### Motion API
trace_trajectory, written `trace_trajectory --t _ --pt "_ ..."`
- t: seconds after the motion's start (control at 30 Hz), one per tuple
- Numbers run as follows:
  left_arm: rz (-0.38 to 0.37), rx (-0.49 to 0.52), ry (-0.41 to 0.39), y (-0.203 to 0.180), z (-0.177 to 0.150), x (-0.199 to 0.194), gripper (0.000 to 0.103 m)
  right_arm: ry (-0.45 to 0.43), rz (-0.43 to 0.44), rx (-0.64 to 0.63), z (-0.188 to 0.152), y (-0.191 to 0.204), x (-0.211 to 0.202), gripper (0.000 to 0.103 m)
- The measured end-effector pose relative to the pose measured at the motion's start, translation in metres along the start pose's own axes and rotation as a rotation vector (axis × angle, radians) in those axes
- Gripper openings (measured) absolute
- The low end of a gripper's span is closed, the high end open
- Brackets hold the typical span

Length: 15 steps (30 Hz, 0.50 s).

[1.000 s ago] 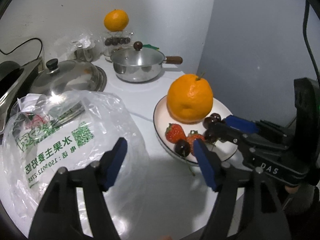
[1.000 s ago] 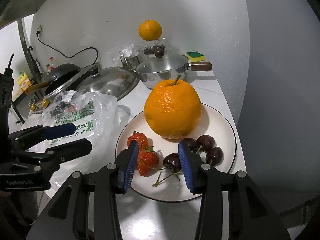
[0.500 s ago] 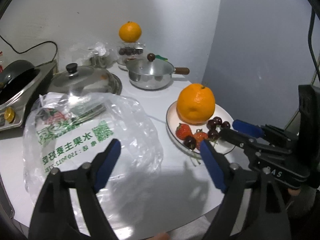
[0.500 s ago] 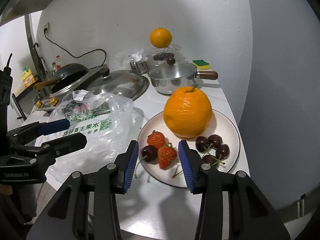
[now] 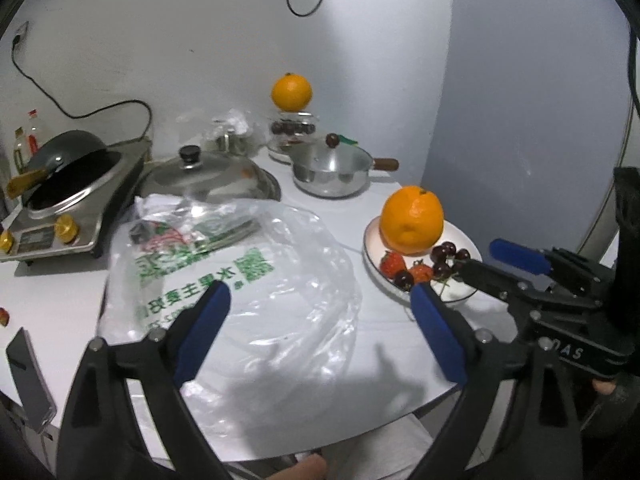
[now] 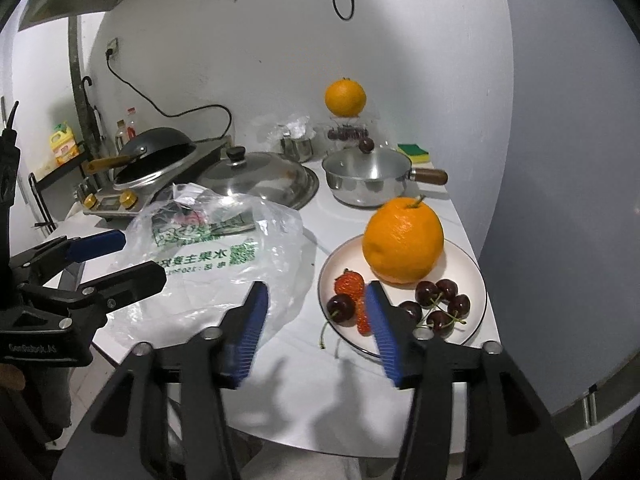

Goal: Organize fruits

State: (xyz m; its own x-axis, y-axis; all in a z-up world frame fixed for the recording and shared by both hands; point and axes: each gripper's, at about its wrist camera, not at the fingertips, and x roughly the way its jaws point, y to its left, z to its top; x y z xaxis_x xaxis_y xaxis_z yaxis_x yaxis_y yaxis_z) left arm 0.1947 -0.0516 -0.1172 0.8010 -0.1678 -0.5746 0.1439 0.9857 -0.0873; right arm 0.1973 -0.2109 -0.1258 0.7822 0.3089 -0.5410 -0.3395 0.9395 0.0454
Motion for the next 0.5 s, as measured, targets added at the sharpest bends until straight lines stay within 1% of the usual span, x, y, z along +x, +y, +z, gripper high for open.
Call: trace_trajectory --t 0.1,0.2,0.27,0.37,0.5 --pt "0.012 -0.002 -0.021 0.005 -0.002 -0.015 0.093 -0.018 -0.009 -0.008 0.002 0.011 -0.011 0.055" --pt "0.031 -0.015 -0.060 0.014 -0.005 -0.036 0.093 -0.041 -0.023 -0.014 0.003 0.022 -0.022 0.055" --pt "0.051 -0.019 -0.079 0.019 -0.007 -0.048 0.093 -0.057 -0.031 -0.019 0.003 0.030 -0.031 0.055" --pt "0.100 -0.015 -0.112 0.025 -0.010 -0.067 0.093 -0.078 -0.047 -0.028 0.003 0.042 -0.043 0.056" --pt "0.124 -0.018 -0.145 0.032 -0.014 -0.088 0.093 -0.122 -0.077 -0.050 0.005 0.062 -0.063 0.057"
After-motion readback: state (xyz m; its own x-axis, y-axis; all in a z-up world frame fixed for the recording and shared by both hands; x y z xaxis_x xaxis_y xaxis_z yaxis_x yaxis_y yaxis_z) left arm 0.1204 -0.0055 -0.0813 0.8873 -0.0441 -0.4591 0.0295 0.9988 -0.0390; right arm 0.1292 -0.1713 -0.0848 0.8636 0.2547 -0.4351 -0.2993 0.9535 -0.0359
